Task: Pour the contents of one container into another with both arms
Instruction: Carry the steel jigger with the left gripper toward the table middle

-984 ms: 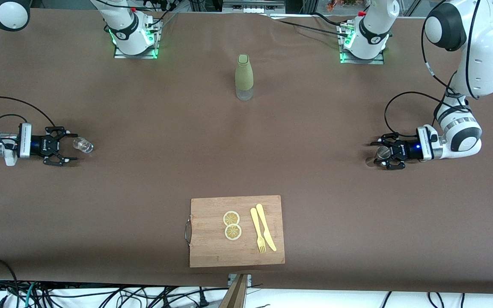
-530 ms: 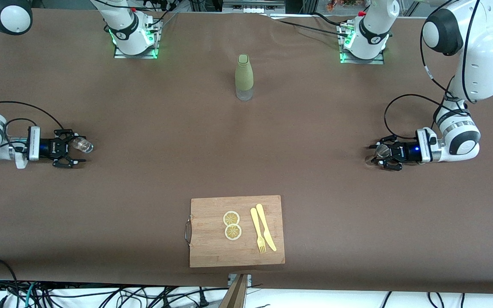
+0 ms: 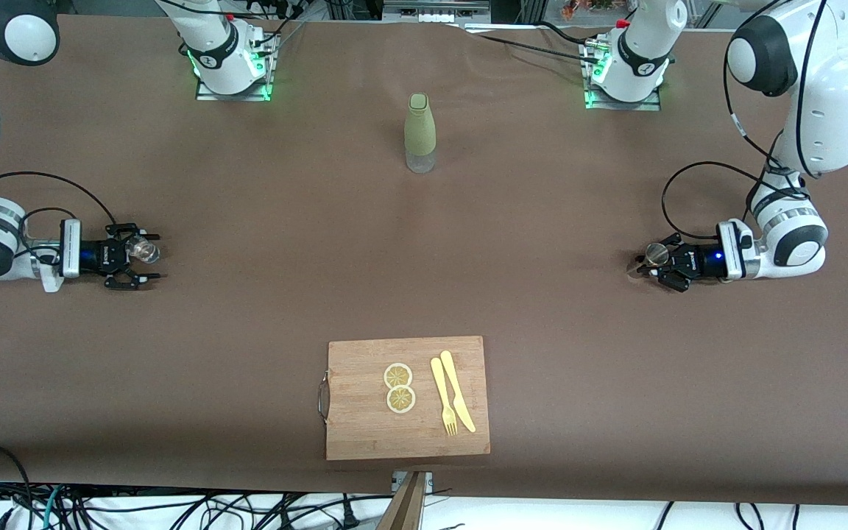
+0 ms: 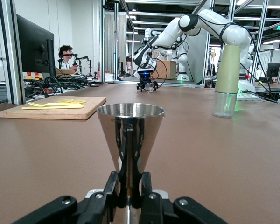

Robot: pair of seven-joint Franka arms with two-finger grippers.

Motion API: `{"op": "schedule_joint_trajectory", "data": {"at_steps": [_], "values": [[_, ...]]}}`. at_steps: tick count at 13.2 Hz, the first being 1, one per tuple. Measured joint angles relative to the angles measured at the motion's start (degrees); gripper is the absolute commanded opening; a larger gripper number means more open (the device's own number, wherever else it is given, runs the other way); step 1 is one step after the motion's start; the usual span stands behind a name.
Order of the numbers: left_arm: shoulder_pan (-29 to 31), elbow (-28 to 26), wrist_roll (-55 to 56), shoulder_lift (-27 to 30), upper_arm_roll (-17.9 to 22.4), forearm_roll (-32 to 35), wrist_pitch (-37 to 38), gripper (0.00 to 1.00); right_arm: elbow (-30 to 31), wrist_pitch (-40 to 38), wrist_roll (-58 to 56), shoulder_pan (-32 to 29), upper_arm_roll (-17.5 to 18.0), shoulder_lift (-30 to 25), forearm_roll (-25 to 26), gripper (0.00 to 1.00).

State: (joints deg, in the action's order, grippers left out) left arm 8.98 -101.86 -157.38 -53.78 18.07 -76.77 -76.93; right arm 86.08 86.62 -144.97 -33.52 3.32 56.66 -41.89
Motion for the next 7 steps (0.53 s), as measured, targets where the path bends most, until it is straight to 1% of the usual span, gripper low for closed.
{"op": "schedule_joint_trajectory", "data": {"at_steps": [3, 4, 6, 7], "values": [[-2.28, 2.22, 1.61, 0.00, -1.10, 0.00, 0.58, 0.00, -0.01, -2.10, -2.49, -0.03, 0.13, 0.44, -0.10, 1.00], [-3.79, 2.68, 2.00, -0.01, -2.41, -0.60, 0.58, 0.00, -0.01, -2.96, -3.50, -0.05, 0.13, 0.62, -0.11, 1.00], [-7.56, 3.26, 3.33, -0.04, -6.15, -5.25, -1.57, 0.00, -0.02, -4.44, -5.10, -0.24, 0.13, 1.08, -0.12, 0.99], [-10.18, 3.48, 4.51, -0.06, -7.81, -7.62, -4.09, 0.00, -0.02, -4.88, -5.67, -0.47, 0.13, 1.25, -0.12, 0.95]]}}
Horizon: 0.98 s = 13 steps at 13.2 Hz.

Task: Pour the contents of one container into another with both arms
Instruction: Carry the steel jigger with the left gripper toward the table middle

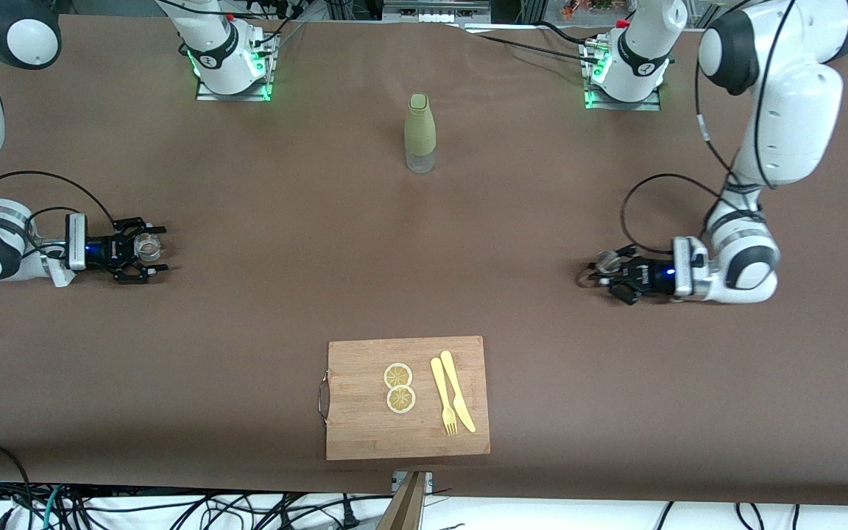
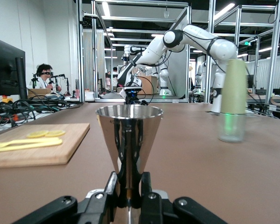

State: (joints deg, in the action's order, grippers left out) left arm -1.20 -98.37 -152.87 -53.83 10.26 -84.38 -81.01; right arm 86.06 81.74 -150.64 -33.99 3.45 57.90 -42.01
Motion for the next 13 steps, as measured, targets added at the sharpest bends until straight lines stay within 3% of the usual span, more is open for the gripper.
{"op": "schedule_joint_trajectory", "data": {"at_steps": [2, 7, 13], "values": [[-5.28, 0.69, 4.09, -0.02, -3.40, -3.47, -5.79, 0.00, -0.01, -0.68, -0.74, -0.73, -0.02, 0.26, 0.00, 0.80], [-11.43, 3.92, 11.58, -0.03, -13.85, -10.34, -19.39, 0.00, -0.56, -2.03, -1.46, -1.43, -0.02, 0.86, 0.00, 0.69], [-18.37, 9.37, 14.53, -0.12, -15.06, -14.58, -27.85, 0.00, -0.74, -3.46, -1.47, -1.46, -0.03, 1.41, 0.00, 0.56]]}}
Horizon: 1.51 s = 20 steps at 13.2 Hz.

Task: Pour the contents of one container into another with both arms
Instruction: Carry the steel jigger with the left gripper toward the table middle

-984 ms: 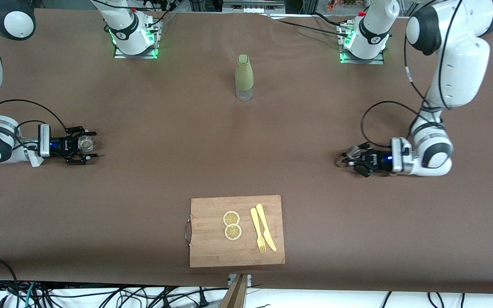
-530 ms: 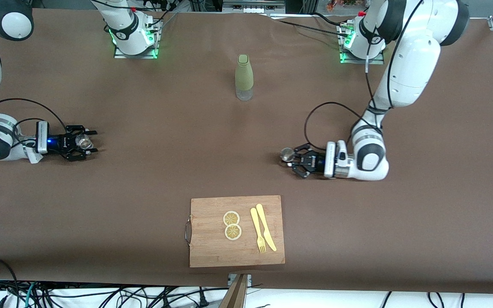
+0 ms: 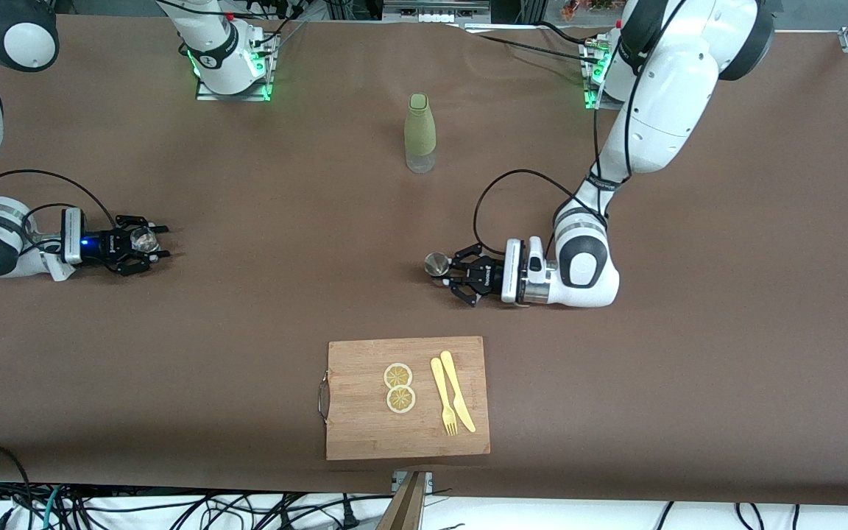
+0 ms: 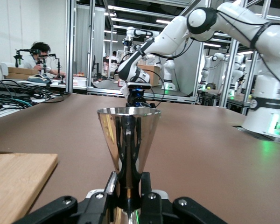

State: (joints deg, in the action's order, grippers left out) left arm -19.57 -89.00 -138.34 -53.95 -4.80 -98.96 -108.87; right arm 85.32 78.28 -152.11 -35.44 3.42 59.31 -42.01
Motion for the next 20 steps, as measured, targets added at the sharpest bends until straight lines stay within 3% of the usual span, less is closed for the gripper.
{"op": "schedule_joint_trajectory", "data": {"at_steps": [3, 9, 11, 15, 16, 20], "values": [[-4.64, 2.40, 0.00, -2.06, -0.02, -5.57, -2.14, 0.00, -0.01, -0.40, -0.04, -0.23, 0.00, 0.21, 0.00, 0.42], [-8.00, 8.08, 0.08, -5.90, 0.00, -7.44, -6.04, 0.00, -0.04, -1.03, -0.06, -0.41, 0.00, 0.27, 0.00, 0.38], [-9.36, 10.06, 0.08, -7.14, 0.00, -9.53, -6.49, 0.00, -0.05, -1.05, -0.06, -0.41, 0.00, 0.29, 0.00, 0.26], [-10.65, 12.82, 0.09, -8.84, 0.01, -10.31, -7.85, 0.00, -0.05, -1.20, -0.06, -0.41, 0.01, 0.51, 0.01, 0.17], [-10.83, 12.97, 0.09, -8.98, 0.01, -10.63, -8.13, 0.00, -0.07, -1.26, -0.06, -0.41, 0.06, 0.51, 0.00, 0.11], [-12.09, 14.16, 0.09, -9.93, 0.00, -11.64, -8.99, 0.00, -0.12, -1.27, -0.04, -0.39, 0.21, 0.51, 0.01, 0.08]]}}
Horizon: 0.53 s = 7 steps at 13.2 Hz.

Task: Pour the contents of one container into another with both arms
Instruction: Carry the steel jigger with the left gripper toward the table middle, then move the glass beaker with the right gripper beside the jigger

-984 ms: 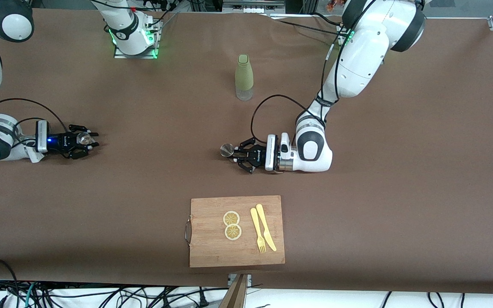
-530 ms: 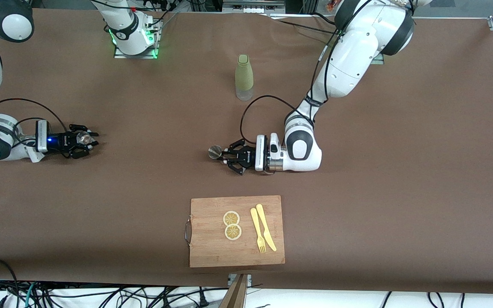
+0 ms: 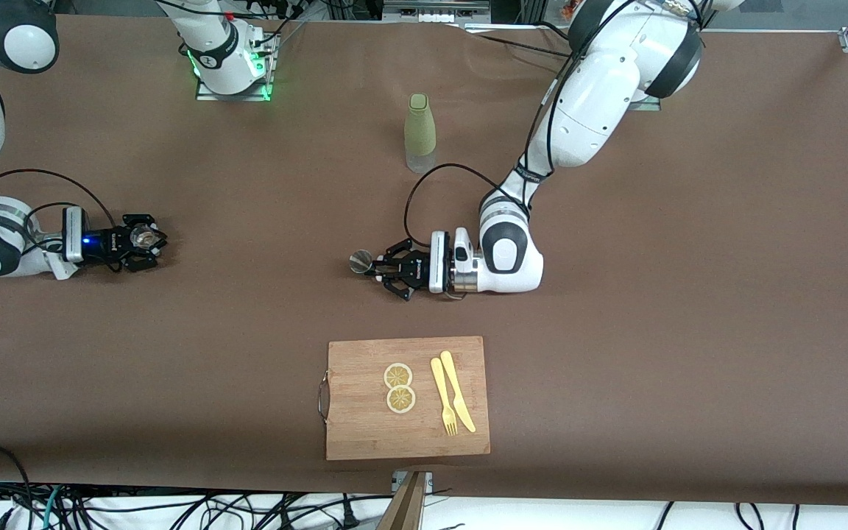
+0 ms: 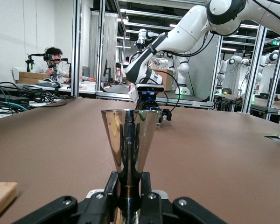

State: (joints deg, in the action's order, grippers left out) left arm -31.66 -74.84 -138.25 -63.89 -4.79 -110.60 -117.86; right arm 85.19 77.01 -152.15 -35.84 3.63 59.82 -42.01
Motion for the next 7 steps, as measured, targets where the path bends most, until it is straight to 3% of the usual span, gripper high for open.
{"op": "schedule_joint_trajectory", "data": {"at_steps": [7], "values": [[-1.70, 2.56, 0.00, -2.09, 0.00, -2.00, -0.87, 0.00, -0.80, -0.29, 3.27, 1.38, 0.41, -0.79, 0.12, 0.08]]}}
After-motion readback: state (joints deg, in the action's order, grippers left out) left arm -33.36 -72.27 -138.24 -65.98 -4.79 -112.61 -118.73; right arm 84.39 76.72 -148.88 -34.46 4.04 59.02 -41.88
